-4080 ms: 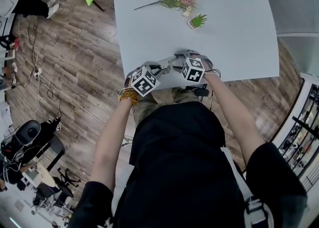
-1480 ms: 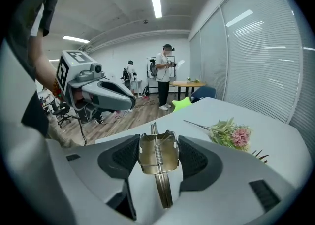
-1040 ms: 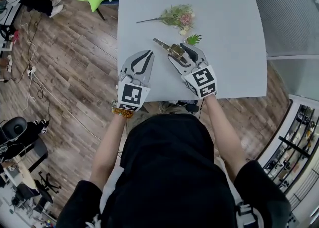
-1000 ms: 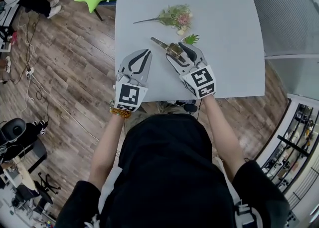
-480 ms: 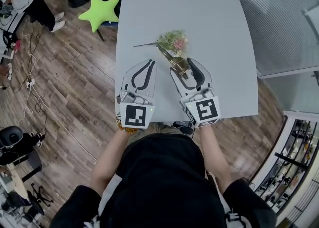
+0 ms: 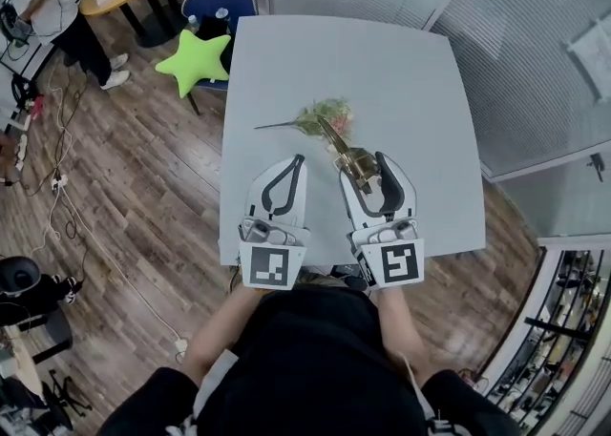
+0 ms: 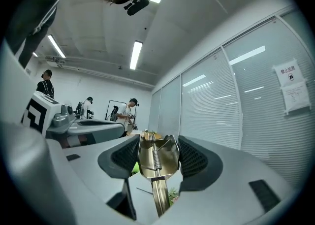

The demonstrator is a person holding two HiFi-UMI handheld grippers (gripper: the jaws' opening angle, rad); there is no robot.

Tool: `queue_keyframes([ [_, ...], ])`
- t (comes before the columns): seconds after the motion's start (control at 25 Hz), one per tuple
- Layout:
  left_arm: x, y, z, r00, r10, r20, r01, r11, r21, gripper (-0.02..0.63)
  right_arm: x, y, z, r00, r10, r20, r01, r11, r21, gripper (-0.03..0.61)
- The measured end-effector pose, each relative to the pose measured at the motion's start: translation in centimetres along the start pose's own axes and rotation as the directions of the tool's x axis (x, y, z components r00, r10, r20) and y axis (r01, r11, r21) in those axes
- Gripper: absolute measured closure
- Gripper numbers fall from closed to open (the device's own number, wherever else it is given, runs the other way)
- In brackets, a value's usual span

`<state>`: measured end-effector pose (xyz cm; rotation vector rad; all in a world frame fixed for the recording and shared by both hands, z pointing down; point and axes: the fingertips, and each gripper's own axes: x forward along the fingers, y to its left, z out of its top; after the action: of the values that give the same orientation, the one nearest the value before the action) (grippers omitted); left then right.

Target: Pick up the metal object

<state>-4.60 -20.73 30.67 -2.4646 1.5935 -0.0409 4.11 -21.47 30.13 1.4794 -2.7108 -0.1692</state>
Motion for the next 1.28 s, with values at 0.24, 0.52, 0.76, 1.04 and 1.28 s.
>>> queue_keyframes([
  [0.24,-0.6,-1.5,1.2,0.999,0.013,0.040,-0.011,0.999,-0.049,0.614,-1.0,-0.1,0.9,0.998,-0.051,0.022,0.051,0.999,0.004,0.334],
  [0.52,-1.0,-2.6,0.8,1.000,0.000,0.029,0.002,0.997,-0.081,0.614,-1.5,0.0,0.3,0.998,-0.056,0.010,0.056,0.998,0.019,0.334],
  [0.76,-1.0,-2.4,0.4,0.999,0.003,0.037,-0.001,0.998,-0.067,0.614,-1.5,-0.3,0.0,0.998,-0.068,0.007,0.068,0.998,0.017,0.335],
  [1.04,-1.7,-2.2,-0.2,1.000,0.015,0.019,-0.014,0.996,-0.083,0.614,-1.9,0.5,-0.6,0.997,-0.071,-0.012,0.071,0.997,0.017,0.336],
  [1.28,-1.8,-2.4,-0.6,1.000,0.017,0.005,-0.017,0.997,-0.077,0.614,-2.0,0.3,-1.0,0.996,-0.083,-0.014,0.083,0.996,0.023,0.336],
])
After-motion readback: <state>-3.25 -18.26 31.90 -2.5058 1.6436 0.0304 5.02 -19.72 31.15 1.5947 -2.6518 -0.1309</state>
